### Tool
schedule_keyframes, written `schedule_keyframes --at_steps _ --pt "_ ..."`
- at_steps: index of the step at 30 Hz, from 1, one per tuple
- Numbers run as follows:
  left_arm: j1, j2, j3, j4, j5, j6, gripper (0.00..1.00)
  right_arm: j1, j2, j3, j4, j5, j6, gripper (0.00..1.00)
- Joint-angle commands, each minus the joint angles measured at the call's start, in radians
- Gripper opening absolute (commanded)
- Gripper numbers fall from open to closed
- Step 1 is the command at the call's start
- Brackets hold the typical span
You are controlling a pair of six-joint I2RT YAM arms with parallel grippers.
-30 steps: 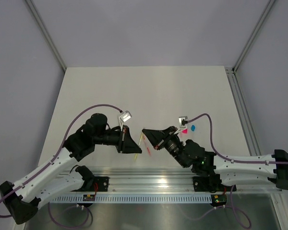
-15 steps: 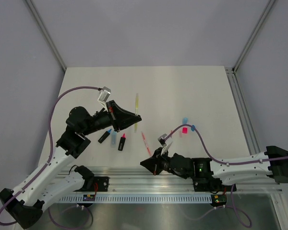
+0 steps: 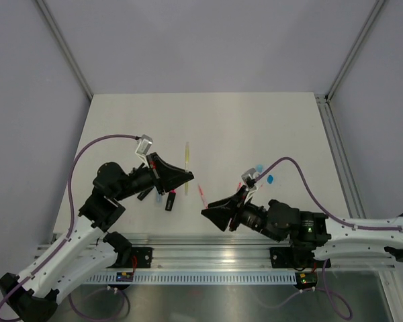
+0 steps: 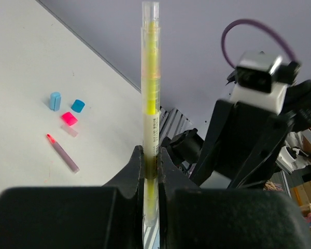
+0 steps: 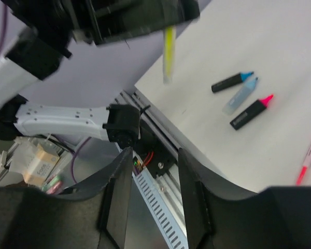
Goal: Insert the pens into the pen caps
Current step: Insert the pen cap onto the pen, then place the pen at the center of the board.
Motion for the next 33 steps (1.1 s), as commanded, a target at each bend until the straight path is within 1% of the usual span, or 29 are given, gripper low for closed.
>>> schedule_keyframes --at_steps 1,2,4,5,8,13,17,22,26,28,33 --pt "0.000 -0.041 -0.027 0.000 -0.060 0.032 0.00 -0.064 -0.037 0.108 -0.086 -0.010 -0.115 0.49" --pt "-0.001 -0.044 -0.040 -0.005 -0.063 0.036 0.00 -0.118 -0.032 0.129 -0.100 -0.044 -0.125 0.50" --pt "-0.001 -0.048 -0.051 -0.008 -0.066 0.036 0.00 -0.176 -0.017 0.192 -0.106 -0.079 -0.143 0.50" --pt "-0.001 -0.049 -0.062 -0.006 -0.064 0.035 0.00 -0.234 0.011 0.215 -0.123 -0.092 -0.142 0.50" --pt "-0.001 -0.049 -0.074 0.009 -0.058 0.035 0.00 -0.300 0.087 0.306 -0.137 -0.125 -0.145 0.49" --pt "-0.001 -0.040 -0.083 0.051 -0.034 0.023 0.00 -0.325 0.218 0.427 -0.156 -0.129 -0.163 0.50" --pt "-0.001 -0.043 -0.094 0.083 -0.020 0.007 0.00 -0.356 0.296 0.456 -0.163 -0.144 -0.136 0.49" --pt "-0.001 -0.052 -0.108 0.106 -0.015 -0.008 0.00 -0.367 0.321 0.453 -0.122 -0.214 -0.117 0.48" --pt "-0.001 -0.044 -0.111 0.110 -0.012 -0.016 0.00 -0.368 0.325 0.447 -0.111 -0.224 -0.111 0.45" --pt "-0.001 -0.038 -0.109 0.118 -0.009 -0.019 0.00 -0.368 0.309 0.418 -0.090 -0.227 -0.103 0.43" --pt "-0.004 -0.009 -0.106 0.141 0.000 -0.036 0.00 -0.370 0.330 0.422 -0.091 -0.233 -0.103 0.43"
